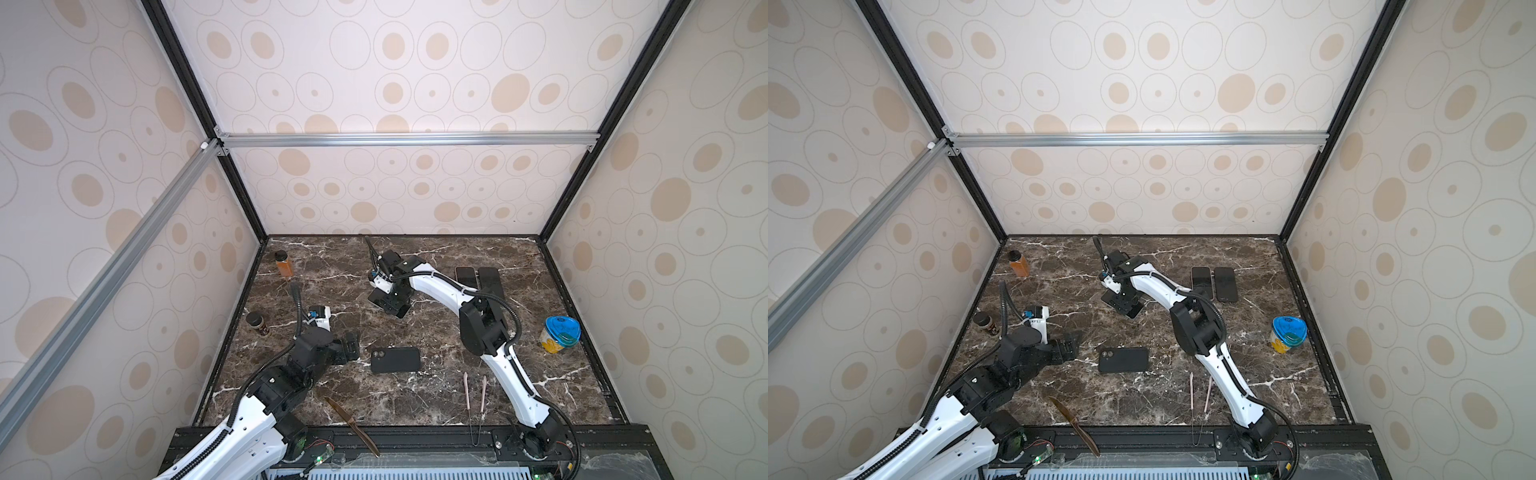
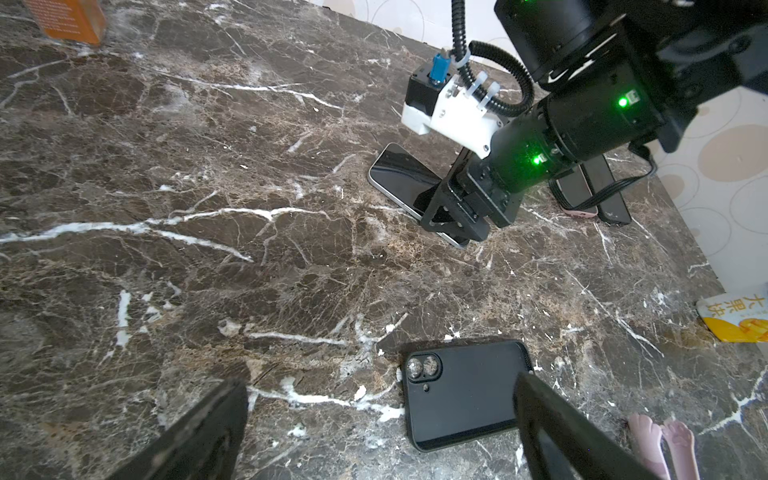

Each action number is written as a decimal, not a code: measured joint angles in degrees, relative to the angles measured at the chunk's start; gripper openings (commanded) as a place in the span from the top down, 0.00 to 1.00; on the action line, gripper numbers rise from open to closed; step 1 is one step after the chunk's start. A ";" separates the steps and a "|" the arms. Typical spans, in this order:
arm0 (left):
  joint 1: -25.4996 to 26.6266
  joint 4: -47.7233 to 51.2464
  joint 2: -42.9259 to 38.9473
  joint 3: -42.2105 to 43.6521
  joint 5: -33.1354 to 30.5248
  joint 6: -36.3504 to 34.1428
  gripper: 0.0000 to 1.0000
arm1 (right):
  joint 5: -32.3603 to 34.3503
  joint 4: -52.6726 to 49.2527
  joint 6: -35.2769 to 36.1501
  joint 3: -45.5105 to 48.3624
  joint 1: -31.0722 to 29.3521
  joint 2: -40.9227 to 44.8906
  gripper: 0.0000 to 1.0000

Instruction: Put the phone into the phone case

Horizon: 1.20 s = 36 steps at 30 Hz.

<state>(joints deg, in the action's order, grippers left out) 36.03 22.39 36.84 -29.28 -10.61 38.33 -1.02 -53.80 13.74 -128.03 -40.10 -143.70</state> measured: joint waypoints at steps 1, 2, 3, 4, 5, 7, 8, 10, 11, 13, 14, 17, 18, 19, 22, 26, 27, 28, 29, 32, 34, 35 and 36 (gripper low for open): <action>0.00 -0.02 0.00 0.02 0.00 0.00 0.00 | 0.04 0.00 -0.13 0.00 -0.02 0.00 0.49; 0.00 -0.02 0.00 0.07 0.00 0.02 0.00 | 0.11 0.00 -0.24 0.00 -0.02 0.00 0.51; 0.00 -0.02 0.00 0.13 0.00 0.02 0.00 | 0.20 0.00 -0.50 0.00 -0.04 0.00 0.53; 0.00 -0.04 0.00 0.28 0.02 0.02 0.00 | 0.31 0.00 -0.74 0.00 -0.04 0.00 0.55; 0.00 -0.04 0.00 0.39 0.04 0.04 0.00 | 0.39 0.07 -0.92 0.11 -0.04 0.02 0.57; 0.00 -0.11 0.02 0.79 0.09 0.11 0.00 | 0.44 0.74 -1.31 1.07 -0.04 0.48 0.61; 0.00 -0.15 0.11 0.94 0.15 0.17 0.00 | 0.55 1.38 -1.68 1.95 -0.04 0.96 0.64; -0.04 -0.46 0.46 1.11 0.46 0.28 0.00 | 0.68 2.99 -2.34 4.42 -0.04 2.32 0.72; -0.07 -0.81 0.66 1.18 0.72 0.26 0.00 | 0.74 3.56 -2.56 5.64 -0.04 3.02 0.75; -0.31 -1.84 0.98 1.57 1.95 0.26 0.01 | 0.85 4.17 -3.06 8.15 -0.04 4.50 0.78; -0.46 -2.49 1.14 1.86 2.56 0.26 0.01 | 0.87 4.35 -3.28 9.25 -0.04 5.18 0.79; -1.33 -3.96 1.92 2.51 4.50 0.28 0.01 | 0.87 4.70 -3.91 12.46 -0.02 7.19 0.82; -1.70 -4.37 2.34 2.60 5.22 0.28 0.02 | 0.85 4.94 -4.20 13.77 -0.04 8.02 0.83; -2.03 -4.79 2.75 2.62 5.92 0.28 0.02 | 0.85 5.20 -4.42 15.08 -0.04 8.87 0.84; -3.19 -6.19 3.67 2.62 8.26 0.26 0.02 | 0.85 5.97 -5.18 19.15 -0.02 11.89 0.88; -5.03 -8.52 5.22 2.62 12.37 0.26 0.04 | 0.79 7.56 -6.08 24.48 -0.04 17.05 0.92; -5.53 -9.14 5.81 2.62 13.55 0.26 0.05 | 0.79 7.91 -6.45 25.75 -0.02 18.58 0.93; -5.99 -9.79 6.45 2.62 14.75 0.26 0.06 | 0.76 8.48 -6.75 27.10 -0.04 20.22 0.93; -6.38 -10.40 7.06 2.62 15.76 0.26 0.07 | 0.79 9.20 -6.93 28.46 -0.02 21.79 0.93; -7.50 -12.46 8.94 2.62 19.50 0.28 0.09 | 0.57 11.15 -7.65 32.57 -0.02 26.71 0.94; -8.11 -14.03 10.29 2.62 22.05 0.35 0.12 | 0.35 12.57 -8.28 35.50 -0.02 29.90 0.94; -8.37 -14.75 10.95 2.62 23.17 0.39 0.14 | 0.28 13.14 -8.39 36.76 -0.02 31.19 0.95; -8.63 -15.58 11.69 2.62 24.46 0.44 0.15 | 0.09 13.73 -8.63 38.23 -0.02 32.65 0.95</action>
<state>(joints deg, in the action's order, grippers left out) 27.40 6.81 48.53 -26.65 13.85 38.76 -0.93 -40.07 5.10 -89.80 -40.12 -111.04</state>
